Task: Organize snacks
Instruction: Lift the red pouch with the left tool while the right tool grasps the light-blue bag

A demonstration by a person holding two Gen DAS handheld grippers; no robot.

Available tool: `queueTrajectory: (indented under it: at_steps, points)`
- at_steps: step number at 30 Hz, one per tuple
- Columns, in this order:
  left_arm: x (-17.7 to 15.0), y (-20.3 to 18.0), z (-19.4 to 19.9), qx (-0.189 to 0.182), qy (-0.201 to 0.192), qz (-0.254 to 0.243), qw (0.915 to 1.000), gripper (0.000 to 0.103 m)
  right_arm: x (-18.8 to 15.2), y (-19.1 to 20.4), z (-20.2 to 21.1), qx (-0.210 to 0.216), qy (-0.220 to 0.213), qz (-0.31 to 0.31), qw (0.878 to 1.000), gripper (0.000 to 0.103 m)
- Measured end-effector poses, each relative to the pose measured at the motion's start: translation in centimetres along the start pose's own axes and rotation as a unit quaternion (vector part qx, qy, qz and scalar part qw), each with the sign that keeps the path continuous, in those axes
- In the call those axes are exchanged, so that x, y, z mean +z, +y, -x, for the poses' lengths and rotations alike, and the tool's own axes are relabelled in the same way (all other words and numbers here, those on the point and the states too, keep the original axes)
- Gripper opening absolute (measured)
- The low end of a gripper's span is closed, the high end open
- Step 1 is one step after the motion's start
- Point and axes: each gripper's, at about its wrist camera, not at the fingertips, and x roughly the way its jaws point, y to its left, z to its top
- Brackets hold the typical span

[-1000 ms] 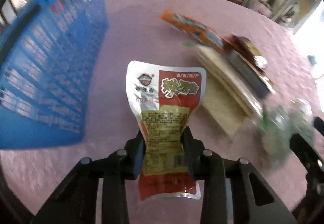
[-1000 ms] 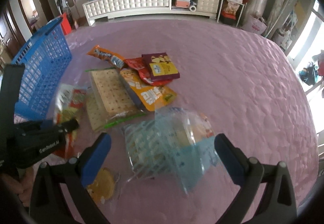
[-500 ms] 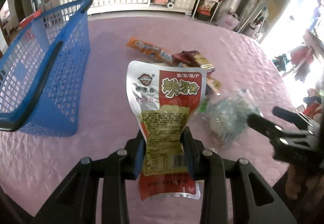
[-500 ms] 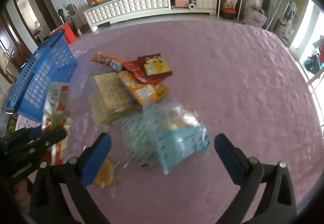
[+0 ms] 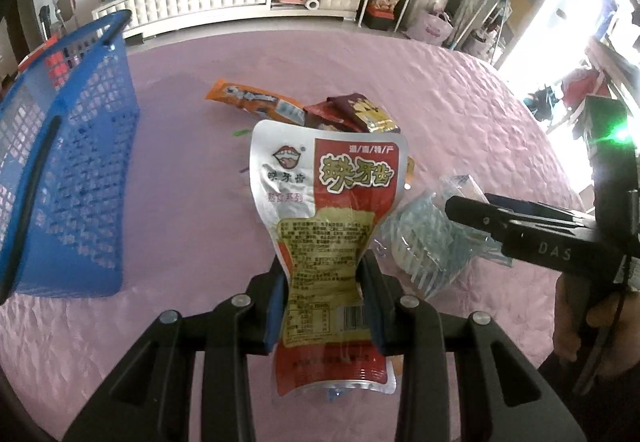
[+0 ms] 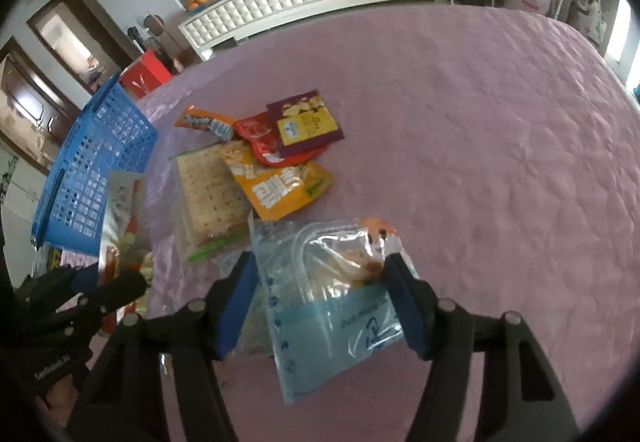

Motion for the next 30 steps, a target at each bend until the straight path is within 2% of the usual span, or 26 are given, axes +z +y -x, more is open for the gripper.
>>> queueTrajectory:
  at_steps: [1,3,6,14,18,20,26,30]
  points:
    - [0.0,-0.2,-0.2,0.0,0.002,-0.001,1.0,0.032,-0.1,0.1,0.0,0.0,-0.001,0.004,1.0,0.067]
    - [-0.1,-0.4,-0.3,-0.002,0.005,-0.004,1.0,0.031,-0.3,0.6,0.5,-0.012,-0.006,0.015,1.0,0.056]
    - [-0.2,-0.9,0.2,-0.005,0.002,-0.011,0.9999,0.031,-0.6,1.3,1.7,-0.022,-0.02,0.029,0.999,0.046]
    - [-1.0,-1.4,3.0,-0.011,-0.016,-0.023,0.9996,0.032,-1.3,0.9,1.9,-0.03,-0.019,0.017,0.999,0.046]
    - [-1.4,-1.1,4.6,-0.011,-0.028,-0.026,0.9992,0.032,-1.4,1.3,2.8,-0.041,-0.028,0.018,0.999,0.038]
    - [-1.5,-0.9,5.6,-0.009,-0.037,-0.026,0.9989,0.032,-1.6,1.7,3.4,-0.023,-0.034,0.018,0.999,0.036]
    - [-1.8,-0.8,7.7,-0.009,-0.059,-0.029,0.9978,0.032,-1.5,2.9,6.1,-0.036,-0.081,0.009,0.996,0.031]
    - [-1.8,-0.2,9.5,-0.008,-0.078,-0.029,0.9965,0.032,-0.9,4.8,8.3,-0.026,-0.107,0.019,0.994,0.031]
